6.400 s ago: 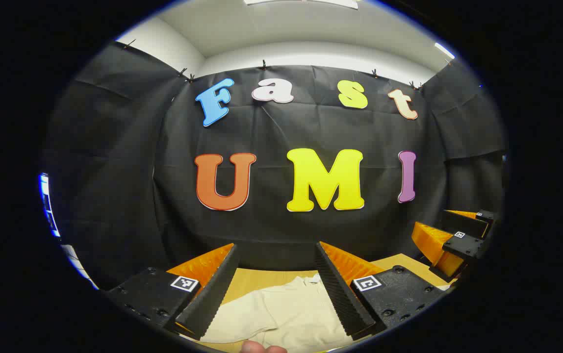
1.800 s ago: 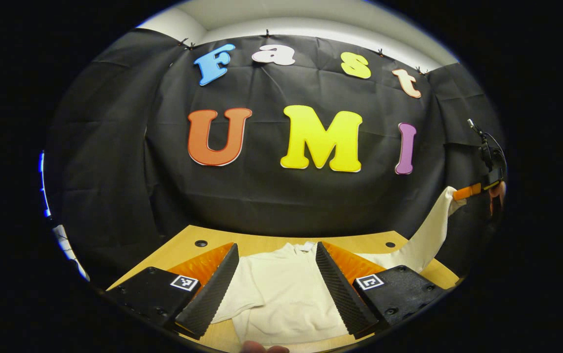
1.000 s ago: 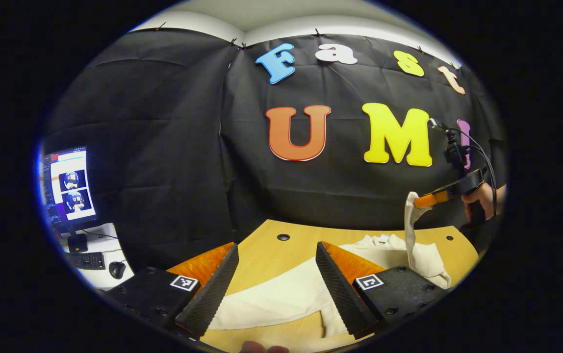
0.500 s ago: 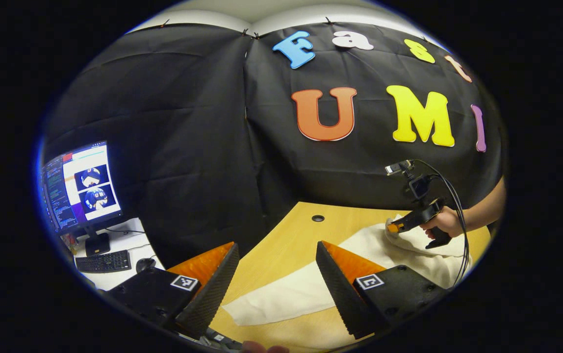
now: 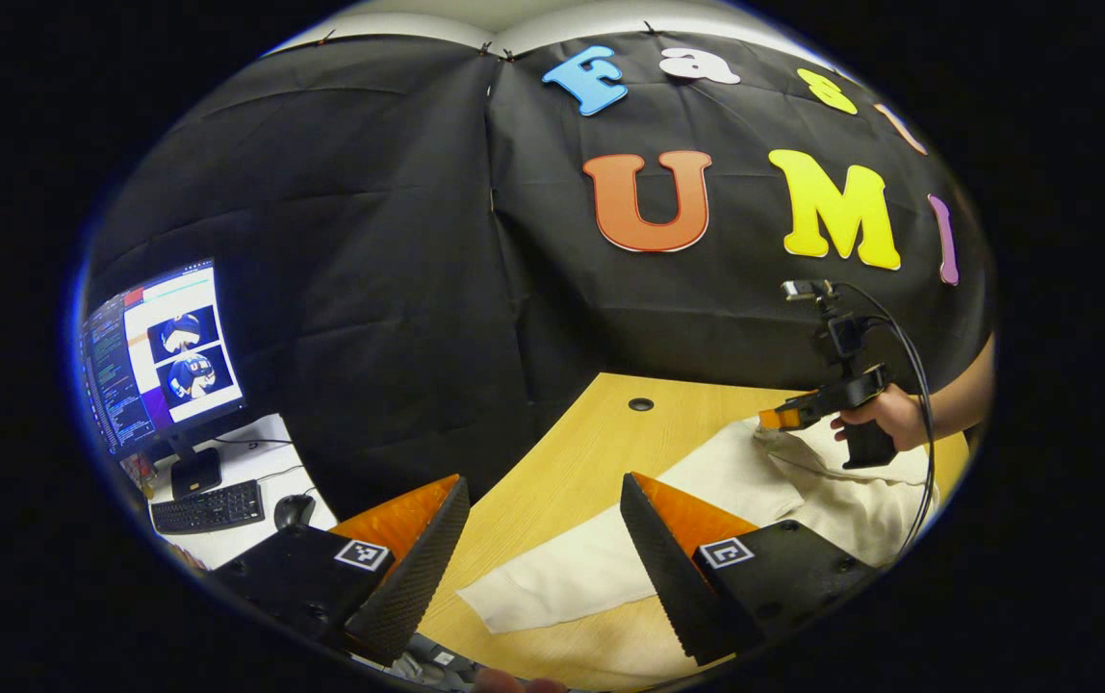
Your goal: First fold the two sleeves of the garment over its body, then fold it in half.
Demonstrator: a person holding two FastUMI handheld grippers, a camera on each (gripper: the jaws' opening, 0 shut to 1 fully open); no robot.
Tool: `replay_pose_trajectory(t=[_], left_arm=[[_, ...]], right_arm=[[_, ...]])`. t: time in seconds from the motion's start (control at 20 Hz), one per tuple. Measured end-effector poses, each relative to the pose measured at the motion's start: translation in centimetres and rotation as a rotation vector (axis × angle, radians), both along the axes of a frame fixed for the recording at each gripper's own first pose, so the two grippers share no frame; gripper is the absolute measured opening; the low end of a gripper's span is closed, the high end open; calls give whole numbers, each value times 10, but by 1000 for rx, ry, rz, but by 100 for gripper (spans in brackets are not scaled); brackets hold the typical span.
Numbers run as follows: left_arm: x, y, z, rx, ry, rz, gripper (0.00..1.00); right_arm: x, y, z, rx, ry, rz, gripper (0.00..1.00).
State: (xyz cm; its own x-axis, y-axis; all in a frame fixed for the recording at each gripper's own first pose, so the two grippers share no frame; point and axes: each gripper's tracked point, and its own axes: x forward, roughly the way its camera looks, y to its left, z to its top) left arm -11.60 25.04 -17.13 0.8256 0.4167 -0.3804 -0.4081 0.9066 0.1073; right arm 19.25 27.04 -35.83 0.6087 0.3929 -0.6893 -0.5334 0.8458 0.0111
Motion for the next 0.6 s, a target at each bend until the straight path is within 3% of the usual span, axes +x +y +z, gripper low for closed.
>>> replay_pose_trajectory(t=[0.4, 0.6], left_arm=[[-39, 17, -58, 49, 108, -53, 100], [-60, 19, -108, 17, 199, -74, 100]], right_arm=[[-88, -43, 108, 165, -58, 10, 81], [-141, -90, 131, 145, -67, 29, 80]])
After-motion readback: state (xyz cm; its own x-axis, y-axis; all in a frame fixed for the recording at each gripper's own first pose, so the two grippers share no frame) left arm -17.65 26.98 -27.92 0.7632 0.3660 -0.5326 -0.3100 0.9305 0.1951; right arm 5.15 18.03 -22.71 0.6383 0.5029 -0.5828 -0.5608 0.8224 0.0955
